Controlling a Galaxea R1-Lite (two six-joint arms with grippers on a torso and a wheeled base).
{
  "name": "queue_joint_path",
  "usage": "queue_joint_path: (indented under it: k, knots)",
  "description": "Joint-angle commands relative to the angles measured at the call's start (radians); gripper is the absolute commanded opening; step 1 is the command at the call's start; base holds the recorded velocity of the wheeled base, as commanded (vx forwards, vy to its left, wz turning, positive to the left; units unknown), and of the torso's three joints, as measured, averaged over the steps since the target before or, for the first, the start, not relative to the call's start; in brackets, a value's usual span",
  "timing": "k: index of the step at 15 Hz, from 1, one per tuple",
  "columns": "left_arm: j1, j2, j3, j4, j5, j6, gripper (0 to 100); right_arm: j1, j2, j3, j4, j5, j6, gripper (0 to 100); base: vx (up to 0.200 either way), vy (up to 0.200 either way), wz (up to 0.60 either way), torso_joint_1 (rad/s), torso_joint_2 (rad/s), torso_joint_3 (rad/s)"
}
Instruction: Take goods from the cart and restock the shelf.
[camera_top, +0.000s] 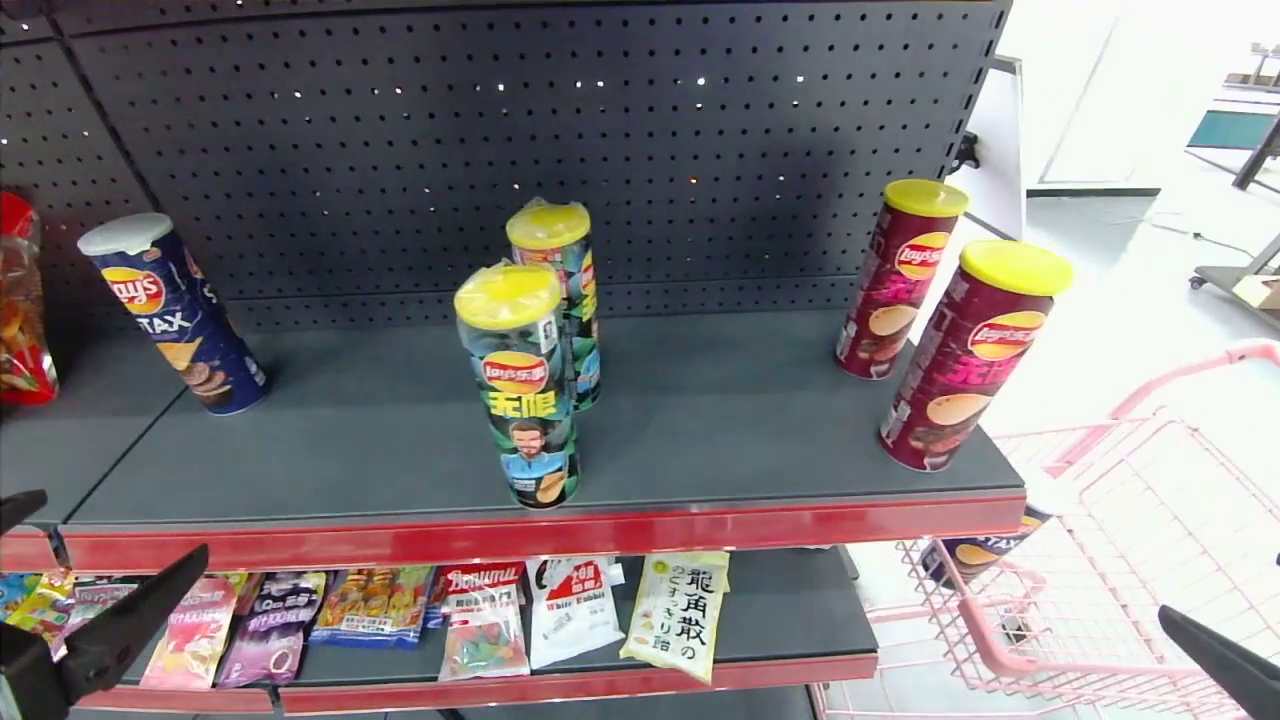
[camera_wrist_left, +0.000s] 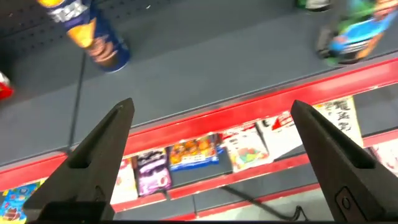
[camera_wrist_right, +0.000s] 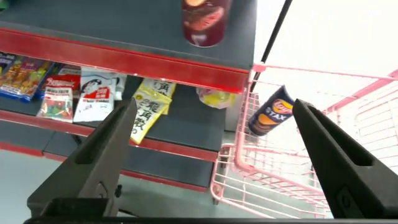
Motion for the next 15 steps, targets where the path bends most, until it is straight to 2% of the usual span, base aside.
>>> queue_joint_path:
  k: [1, 4, 6, 8, 10, 13, 15]
  knots:
    - [0.000, -0.027, 0.011, 0.002, 0.001, 0.007, 100, 0.000, 0.013, 0.000, 0.000, 0.000, 0.000, 100, 0.000, -0.200, 0.00, -0.002, 0.01, 0.007]
    - [0.000, -0.039, 0.035, 0.005, 0.005, 0.012, 100, 0.000, 0.025, 0.000, 0.000, 0.000, 0.000, 100, 0.000, -0.200, 0.00, 0.001, 0.00, 0.001]
    - [0.000, -0.033, 0.032, 0.005, 0.007, 0.018, 100, -0.003, 0.036, -0.003, -0.003, -0.001, 0.000, 100, 0.000, 0.000, 0.00, 0.000, 0.00, 0.000]
    - [0.001, -0.035, 0.032, 0.005, 0.007, 0.061, 100, -0.003, 0.048, -0.004, -0.005, -0.001, -0.001, 100, 0.000, 0.000, 0.00, 0.000, 0.00, 0.000]
    - [0.001, -0.035, 0.034, 0.005, 0.007, 0.069, 100, -0.003, 0.049, -0.004, -0.006, -0.001, -0.001, 100, 0.000, 0.000, 0.00, 0.000, 0.00, 0.000]
    - [0.003, -0.033, 0.039, 0.005, 0.007, 0.069, 100, -0.001, 0.049, -0.004, -0.005, -0.001, -0.001, 100, -0.200, 0.000, 0.00, 0.005, 0.00, 0.001]
    - [0.001, -0.039, 0.049, 0.005, 0.007, 0.070, 100, -0.001, 0.049, -0.004, -0.005, -0.001, -0.003, 100, 0.000, 0.000, 0.00, 0.000, 0.00, 0.000]
